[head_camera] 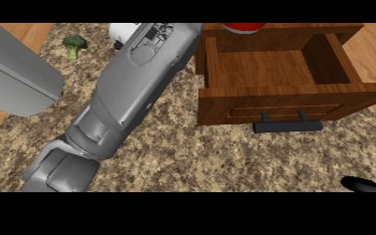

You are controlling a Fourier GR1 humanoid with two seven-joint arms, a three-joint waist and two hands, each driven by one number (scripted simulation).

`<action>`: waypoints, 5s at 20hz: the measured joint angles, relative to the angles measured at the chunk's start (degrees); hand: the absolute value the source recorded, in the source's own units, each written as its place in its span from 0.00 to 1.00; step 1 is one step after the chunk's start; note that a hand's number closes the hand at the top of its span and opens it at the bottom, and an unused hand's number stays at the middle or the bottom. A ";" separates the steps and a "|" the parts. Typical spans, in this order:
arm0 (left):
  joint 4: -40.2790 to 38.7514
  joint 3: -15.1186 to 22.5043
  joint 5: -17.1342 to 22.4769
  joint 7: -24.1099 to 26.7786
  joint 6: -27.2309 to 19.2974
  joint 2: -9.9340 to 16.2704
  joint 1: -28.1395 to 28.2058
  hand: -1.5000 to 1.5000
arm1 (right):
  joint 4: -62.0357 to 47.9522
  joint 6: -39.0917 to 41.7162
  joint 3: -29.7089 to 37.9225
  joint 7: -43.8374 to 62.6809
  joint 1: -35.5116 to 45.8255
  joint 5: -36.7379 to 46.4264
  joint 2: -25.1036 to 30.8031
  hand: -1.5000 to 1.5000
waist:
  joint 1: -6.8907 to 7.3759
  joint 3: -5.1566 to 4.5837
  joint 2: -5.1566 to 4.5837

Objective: Pick up the can, place it into the drawer and close the drawer

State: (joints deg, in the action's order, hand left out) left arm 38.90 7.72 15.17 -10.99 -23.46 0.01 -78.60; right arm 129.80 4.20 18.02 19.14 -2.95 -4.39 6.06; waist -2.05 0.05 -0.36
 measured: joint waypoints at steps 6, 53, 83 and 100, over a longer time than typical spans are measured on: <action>-7.85 2.78 3.76 0.13 -2.10 -0.01 -7.02 1.00 | 0.21 -0.27 -1.20 0.94 1.39 0.41 0.02 0.00 | -1.23 0.05 -0.30; -23.36 8.70 18.06 11.86 -13.21 0.16 -15.66 0.00 | -30.82 -3.57 -23.05 -13.34 23.29 44.72 11.52 0.00 | 0.46 0.04 -0.83; -9.47 8.89 14.22 3.80 -7.22 10.96 -4.97 0.00 | -98.37 -40.04 -16.58 -22.55 58.73 65.44 4.33 0.00 | 6.95 -0.01 -0.23; 5.28 10.32 13.68 -1.93 -5.21 17.08 4.71 0.00 | -110.57 -39.52 -10.84 -30.64 67.96 62.23 5.05 0.00 | 7.98 0.50 -1.24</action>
State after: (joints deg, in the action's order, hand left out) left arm 44.18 18.04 28.85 -12.92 -28.67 17.09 -73.89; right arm 19.23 -35.31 7.18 -11.50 65.01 57.84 11.11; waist 5.94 0.55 -1.60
